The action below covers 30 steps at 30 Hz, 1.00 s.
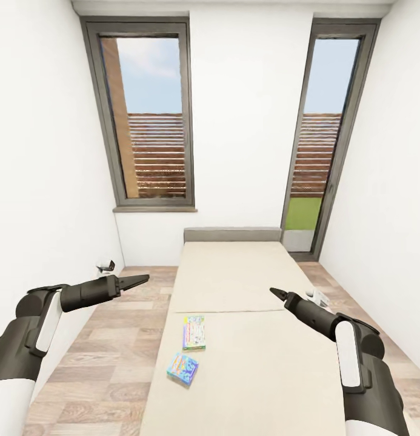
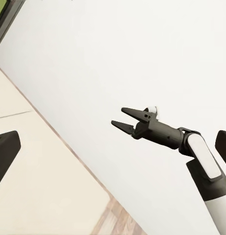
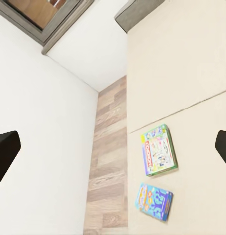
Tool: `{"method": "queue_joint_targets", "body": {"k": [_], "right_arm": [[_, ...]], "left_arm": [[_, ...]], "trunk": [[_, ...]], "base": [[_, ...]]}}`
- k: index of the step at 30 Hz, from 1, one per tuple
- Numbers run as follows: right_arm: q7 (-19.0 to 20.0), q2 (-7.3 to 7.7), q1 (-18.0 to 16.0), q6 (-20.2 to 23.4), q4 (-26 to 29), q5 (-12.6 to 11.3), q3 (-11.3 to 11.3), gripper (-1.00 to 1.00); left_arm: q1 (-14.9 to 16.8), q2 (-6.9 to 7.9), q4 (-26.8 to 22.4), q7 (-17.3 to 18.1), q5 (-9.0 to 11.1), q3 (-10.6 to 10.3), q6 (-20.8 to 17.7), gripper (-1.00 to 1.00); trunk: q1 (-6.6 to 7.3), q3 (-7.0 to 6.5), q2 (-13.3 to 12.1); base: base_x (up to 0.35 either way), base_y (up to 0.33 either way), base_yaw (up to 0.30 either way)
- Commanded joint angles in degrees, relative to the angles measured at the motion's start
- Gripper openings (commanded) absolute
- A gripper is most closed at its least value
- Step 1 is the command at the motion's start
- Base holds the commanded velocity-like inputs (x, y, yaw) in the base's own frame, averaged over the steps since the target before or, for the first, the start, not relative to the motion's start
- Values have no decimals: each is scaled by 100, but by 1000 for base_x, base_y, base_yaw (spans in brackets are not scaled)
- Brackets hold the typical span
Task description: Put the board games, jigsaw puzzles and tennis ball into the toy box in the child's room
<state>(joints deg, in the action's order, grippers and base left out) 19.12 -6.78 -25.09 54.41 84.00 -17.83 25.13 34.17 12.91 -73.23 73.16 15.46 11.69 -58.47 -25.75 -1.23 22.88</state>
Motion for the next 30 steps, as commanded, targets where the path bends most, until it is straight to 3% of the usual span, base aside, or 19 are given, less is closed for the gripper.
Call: {"method": "queue_joint_targets", "body": {"k": [1,30], "right_arm": [[57,-7,-5,27,2,42,18,100],[23,-6,-5,-5,-7,33,1,100]], "left_arm": [[2,1,2,7,15,0,-42,100],[2,1,2,13,16,0,-33,100]], "trunk": [[-4,2,4],[-4,2,4]], "base": [[102,1,0],[46,0,0]]}}
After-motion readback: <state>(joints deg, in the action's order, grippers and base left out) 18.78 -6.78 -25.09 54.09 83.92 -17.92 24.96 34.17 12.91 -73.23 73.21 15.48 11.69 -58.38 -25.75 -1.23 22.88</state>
